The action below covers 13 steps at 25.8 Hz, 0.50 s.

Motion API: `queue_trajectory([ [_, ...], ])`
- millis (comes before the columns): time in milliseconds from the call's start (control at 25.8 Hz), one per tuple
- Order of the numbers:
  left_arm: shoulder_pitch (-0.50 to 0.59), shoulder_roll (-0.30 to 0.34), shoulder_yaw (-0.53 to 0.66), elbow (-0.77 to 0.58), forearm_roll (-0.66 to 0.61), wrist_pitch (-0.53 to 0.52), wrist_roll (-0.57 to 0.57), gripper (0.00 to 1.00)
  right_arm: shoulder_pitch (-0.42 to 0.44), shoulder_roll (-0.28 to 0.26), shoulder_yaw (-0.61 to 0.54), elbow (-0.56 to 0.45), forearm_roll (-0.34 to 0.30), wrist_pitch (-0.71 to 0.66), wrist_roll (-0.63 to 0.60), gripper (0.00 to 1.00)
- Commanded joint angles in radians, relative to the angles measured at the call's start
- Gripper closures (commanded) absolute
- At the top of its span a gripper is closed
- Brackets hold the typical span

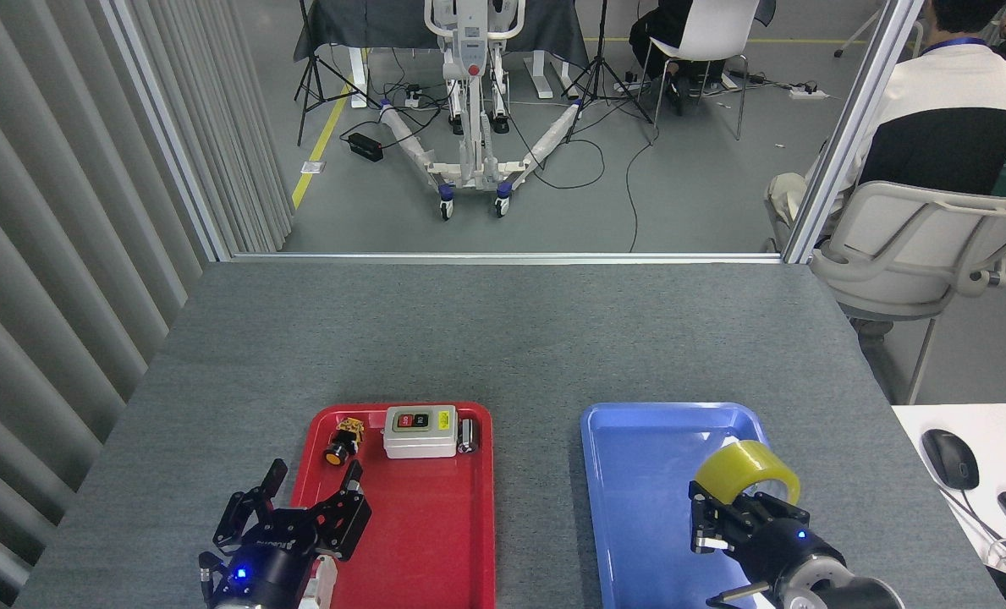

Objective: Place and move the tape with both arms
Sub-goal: 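Lower the tape into the blue tray and open the right gripper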

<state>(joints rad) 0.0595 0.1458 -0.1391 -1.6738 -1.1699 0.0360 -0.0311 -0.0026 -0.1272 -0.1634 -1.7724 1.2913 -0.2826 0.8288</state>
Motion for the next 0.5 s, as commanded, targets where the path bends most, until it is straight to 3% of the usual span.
queue_trajectory([
  [0,-0.009,0.015,0.001,0.039,0.072,0.010,0.007,0.00,-0.031,0.001,0.033,0.007,-0.021,0.045,0.084,1.00],
  [194,-0.006,0.034,0.000,0.032,0.076,0.002,0.026,0.00,-0.022,-0.006,0.081,0.036,-0.050,0.106,0.085,1.00],
  [233,-0.004,0.037,0.000,0.032,0.073,0.004,0.036,0.00,-0.022,-0.006,0.084,0.037,-0.052,0.109,0.085,0.96],
  [349,0.002,0.038,-0.004,0.037,0.067,0.004,0.158,0.00,-0.020,-0.005,0.099,0.037,-0.047,0.114,0.081,0.66],
  [426,0.003,0.037,-0.004,0.037,0.064,0.004,0.207,0.00,-0.019,-0.005,0.108,0.037,-0.043,0.115,0.076,0.52],
  [465,0.003,0.034,-0.004,0.039,0.064,0.004,0.226,0.00,-0.016,-0.005,0.108,0.039,-0.041,0.115,0.073,0.36],
])
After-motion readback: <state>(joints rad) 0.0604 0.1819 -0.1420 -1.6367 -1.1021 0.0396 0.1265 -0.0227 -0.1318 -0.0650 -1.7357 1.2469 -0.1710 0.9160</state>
